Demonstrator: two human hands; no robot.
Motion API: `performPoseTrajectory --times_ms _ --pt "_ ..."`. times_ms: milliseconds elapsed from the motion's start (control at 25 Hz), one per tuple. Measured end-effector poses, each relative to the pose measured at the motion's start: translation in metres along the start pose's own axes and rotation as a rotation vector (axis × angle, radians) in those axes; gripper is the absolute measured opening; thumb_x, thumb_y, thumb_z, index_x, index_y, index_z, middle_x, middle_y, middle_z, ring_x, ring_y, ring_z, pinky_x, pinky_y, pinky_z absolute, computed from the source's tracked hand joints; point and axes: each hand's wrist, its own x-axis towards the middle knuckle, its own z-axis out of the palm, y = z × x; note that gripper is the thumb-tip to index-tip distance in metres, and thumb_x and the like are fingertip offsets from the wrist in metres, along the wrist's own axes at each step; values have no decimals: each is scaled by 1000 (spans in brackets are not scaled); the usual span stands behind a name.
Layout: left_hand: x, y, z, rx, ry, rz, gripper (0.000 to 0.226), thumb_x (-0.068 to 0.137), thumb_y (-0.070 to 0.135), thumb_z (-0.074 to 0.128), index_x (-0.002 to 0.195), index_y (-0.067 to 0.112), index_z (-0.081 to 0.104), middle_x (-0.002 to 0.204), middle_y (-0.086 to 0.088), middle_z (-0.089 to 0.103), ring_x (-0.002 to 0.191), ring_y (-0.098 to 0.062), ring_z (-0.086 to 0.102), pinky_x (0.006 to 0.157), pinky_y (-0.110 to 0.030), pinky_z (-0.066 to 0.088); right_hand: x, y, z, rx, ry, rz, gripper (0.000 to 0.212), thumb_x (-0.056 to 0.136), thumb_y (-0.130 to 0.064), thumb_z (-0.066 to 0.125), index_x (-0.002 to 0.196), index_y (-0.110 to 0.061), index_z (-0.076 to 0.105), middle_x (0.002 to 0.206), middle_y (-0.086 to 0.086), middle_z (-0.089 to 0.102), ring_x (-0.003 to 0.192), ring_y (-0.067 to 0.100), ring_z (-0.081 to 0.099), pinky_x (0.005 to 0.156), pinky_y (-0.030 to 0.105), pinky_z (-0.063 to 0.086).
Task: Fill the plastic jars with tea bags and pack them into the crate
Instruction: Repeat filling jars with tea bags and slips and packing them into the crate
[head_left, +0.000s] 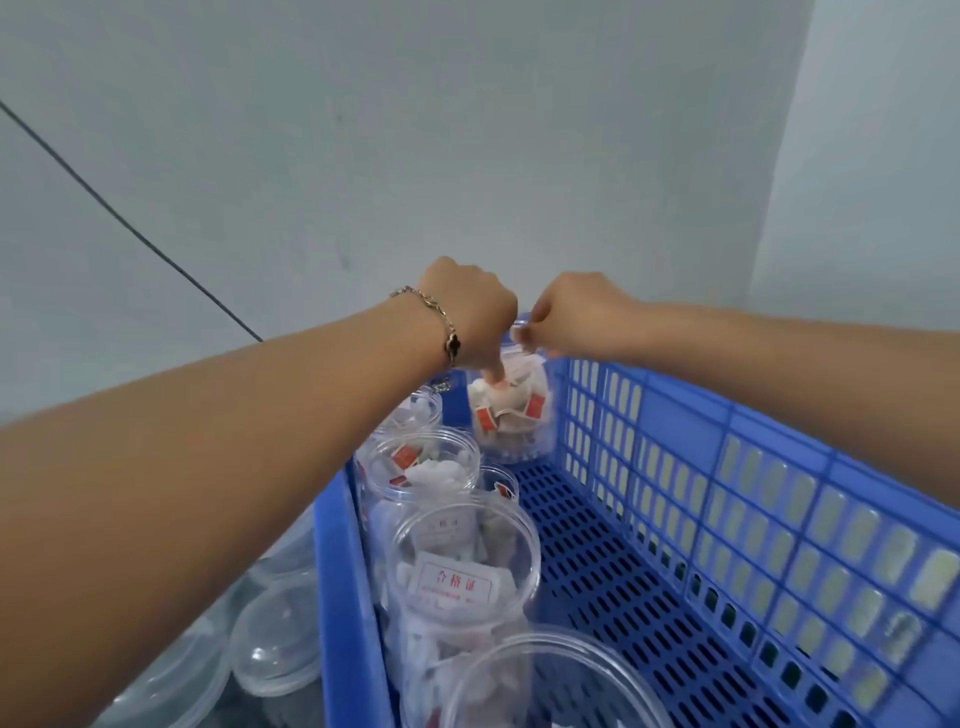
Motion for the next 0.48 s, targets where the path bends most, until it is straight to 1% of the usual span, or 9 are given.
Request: performPoseTrajectory --times_ms 40,80,160,240,280,360,400,480 --pt "6 -1 10 18 -30 -4 50 75 65 65 63 20 46 62 6 46 57 -10 42 52 -26 26 10 1 11 7 -20 11 32 90 -32 60 93 -2 70 91 12 69 85 25 61 55 26 35" --pt "11 -3 17 31 -40 -13 52 75 65 65 60 20 42 61 6 45 53 -10 40 49 -25 25 19 0 19 6 -30 17 31 90 -31 59 90 -1 68 87 12 67 80 23 57 52 24 33" --pt "19 -9 29 27 -40 -53 52 77 60 66 59 19 40 60 5 45 51 -10 39 46 -23 25 37 -2 30 44 -14 22 25 90 -26 58 85 -3 65 83 13 62 77 20 52 51 23 31" --pt "29 -17 39 -8 -75 -94 50 79 55 68 60 18 41 62 4 45 51 -10 40 47 -23 29 52 -1 40 138 -2 24 27 90 -22 59 91 3 68 89 17 66 78 17 51 52 23 32" --pt "33 -19 45 -20 -108 -108 49 79 53 70 61 18 41 63 3 45 52 -11 40 50 -25 34 56 -1 46 174 -4 18 28 90 -23 59 96 2 69 90 16 66 78 16 51 52 21 33" --pt "39 -21 55 -35 -148 -125 49 77 51 72 61 17 41 65 3 44 54 -11 39 56 -27 38 64 2 59 214 -12 -11 25 90 -27 61 96 -5 72 83 6 63 76 15 52 51 17 34" --pt "41 -20 59 -38 -149 -128 49 77 51 73 61 18 41 65 3 44 54 -11 39 56 -27 38 66 4 64 237 -12 -17 21 90 -27 62 92 -8 72 79 1 62 73 14 53 50 15 35" --pt "43 -18 66 -33 -149 -125 48 77 51 72 61 18 41 65 2 44 53 -11 40 51 -26 35 69 7 73 281 -9 -18 14 89 -25 63 81 -15 68 66 -5 58 65 11 52 50 16 36"
